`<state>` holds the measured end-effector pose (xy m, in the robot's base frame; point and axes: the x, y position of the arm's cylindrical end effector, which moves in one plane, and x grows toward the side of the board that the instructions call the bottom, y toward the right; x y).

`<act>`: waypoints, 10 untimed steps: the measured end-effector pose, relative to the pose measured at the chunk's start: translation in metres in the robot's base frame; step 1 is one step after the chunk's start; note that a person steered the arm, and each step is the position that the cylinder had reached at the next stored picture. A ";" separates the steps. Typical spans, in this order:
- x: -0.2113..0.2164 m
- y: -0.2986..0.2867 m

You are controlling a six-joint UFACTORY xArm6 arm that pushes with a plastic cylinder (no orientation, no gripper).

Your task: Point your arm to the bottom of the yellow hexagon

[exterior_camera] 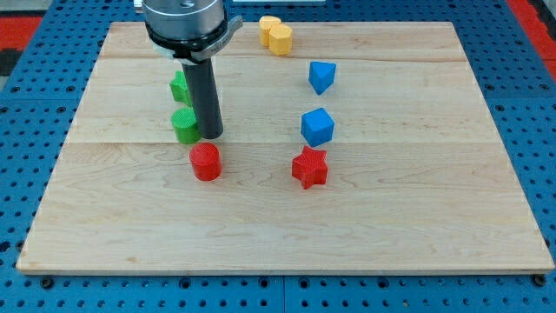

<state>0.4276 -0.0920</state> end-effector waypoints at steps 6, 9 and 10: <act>-0.067 0.084; -0.136 0.079; -0.136 0.078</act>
<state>0.2916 -0.0138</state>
